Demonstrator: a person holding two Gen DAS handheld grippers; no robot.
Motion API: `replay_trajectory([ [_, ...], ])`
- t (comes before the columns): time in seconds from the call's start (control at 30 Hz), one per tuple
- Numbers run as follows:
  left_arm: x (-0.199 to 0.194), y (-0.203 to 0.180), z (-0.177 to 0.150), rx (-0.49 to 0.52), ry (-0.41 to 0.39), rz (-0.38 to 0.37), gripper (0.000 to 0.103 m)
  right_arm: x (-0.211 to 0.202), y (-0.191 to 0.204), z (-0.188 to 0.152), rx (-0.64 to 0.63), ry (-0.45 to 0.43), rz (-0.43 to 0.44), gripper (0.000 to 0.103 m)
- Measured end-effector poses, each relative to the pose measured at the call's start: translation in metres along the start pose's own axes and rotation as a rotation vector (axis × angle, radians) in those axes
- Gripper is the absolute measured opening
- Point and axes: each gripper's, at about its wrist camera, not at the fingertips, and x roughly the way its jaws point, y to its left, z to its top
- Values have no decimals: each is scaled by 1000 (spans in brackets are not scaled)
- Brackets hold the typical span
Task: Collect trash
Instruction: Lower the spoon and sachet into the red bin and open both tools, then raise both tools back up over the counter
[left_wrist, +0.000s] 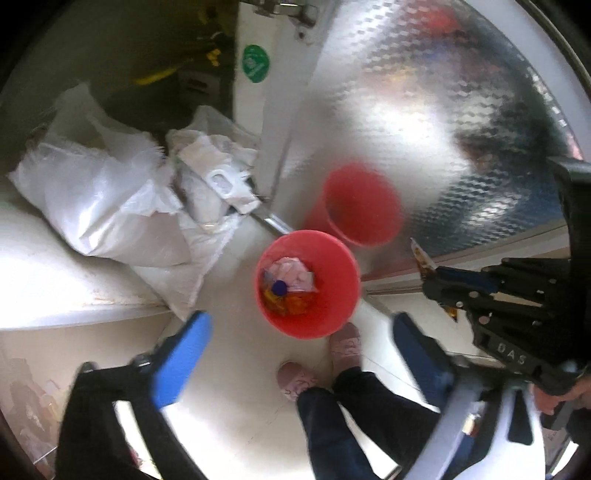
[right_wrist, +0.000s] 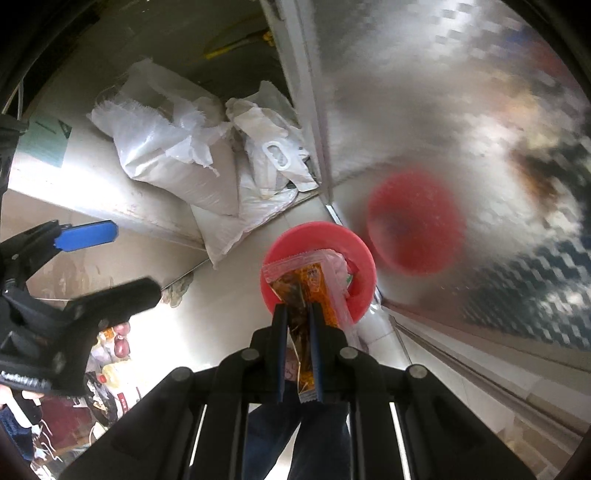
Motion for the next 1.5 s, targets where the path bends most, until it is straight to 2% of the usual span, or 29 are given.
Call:
replay_trajectory([
  [0.07, 1, 4, -3, -5, -6, 29, 103, 4, 1, 1, -6, 5, 6, 11],
  [0.3, 6, 17, -9, -26, 9, 38, 103, 21, 9, 4, -65, 9, -7, 12],
  [0.37, 7, 18, -11, -26, 13, 50, 103, 25, 12, 5, -84, 13, -31, 32],
  [0.4, 7, 18, -12, -28, 13, 52, 103, 26, 12, 5, -90, 13, -36, 54],
  [0.43, 6, 18, -13, -30, 14, 52, 103, 26, 12, 4, -92, 12, -36, 69],
  [0.57, 1, 17, -16, -46, 12, 64, 103, 19, 17, 0, -143, -18, -74, 71],
  [0.7, -16, 13, -19, -57, -5, 91, 103, 4, 16, -2, -149, -25, -57, 81],
  [0.83, -47, 11, -23, -98, -20, 83, 103, -25, 22, -4, -179, -50, -55, 90],
  [0.93, -79, 4, -26, -102, -31, 109, 103, -59, 28, -4, -189, -65, -42, 95],
  [1.17, -187, -9, -19, -129, -106, 144, 103, -157, 55, -2, -215, -148, -19, 102],
  [1.37, -263, -28, -7, -102, -208, 183, 103, -242, 67, 4, -212, -257, -25, 102],
  [1.5, -306, -41, 4, -83, -266, 158, 103, -288, 65, 8, -181, -299, -12, 103],
])
